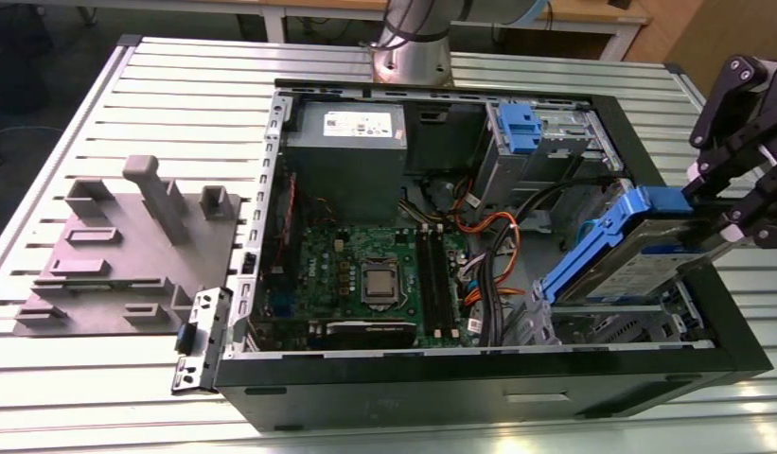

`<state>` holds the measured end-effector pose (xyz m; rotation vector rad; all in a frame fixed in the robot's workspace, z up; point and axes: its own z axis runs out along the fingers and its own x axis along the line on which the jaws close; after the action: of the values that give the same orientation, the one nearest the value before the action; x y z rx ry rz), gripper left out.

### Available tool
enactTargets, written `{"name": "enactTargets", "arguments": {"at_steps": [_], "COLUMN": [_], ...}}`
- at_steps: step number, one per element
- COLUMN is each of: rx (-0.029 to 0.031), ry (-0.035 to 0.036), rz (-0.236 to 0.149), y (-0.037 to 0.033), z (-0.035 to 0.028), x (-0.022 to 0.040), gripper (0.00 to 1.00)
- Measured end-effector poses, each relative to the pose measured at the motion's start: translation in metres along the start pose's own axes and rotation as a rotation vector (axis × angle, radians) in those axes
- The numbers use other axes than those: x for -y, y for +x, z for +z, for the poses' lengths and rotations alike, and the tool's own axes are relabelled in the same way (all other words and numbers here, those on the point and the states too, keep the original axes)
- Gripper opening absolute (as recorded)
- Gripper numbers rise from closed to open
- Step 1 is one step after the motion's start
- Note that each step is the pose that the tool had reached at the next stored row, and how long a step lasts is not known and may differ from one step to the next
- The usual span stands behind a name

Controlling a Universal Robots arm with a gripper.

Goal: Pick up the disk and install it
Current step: 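Pick up the disk, then insert the disk into the insertion slot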

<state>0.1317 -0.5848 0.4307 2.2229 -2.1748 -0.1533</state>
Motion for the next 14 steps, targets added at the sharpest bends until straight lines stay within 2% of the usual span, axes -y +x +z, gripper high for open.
{"name": "enactTargets", "arguments": {"at_steps": [9,14], "rx": [-0.0001,-0.0003], "ry": [-0.0001,0.0], "rz": [0.0,0.0], "y": [0.001,0.0011], "z": [0.0163,0.0179], "x": [0.0014,0.0016], "gripper": [0.35,0.35]}}
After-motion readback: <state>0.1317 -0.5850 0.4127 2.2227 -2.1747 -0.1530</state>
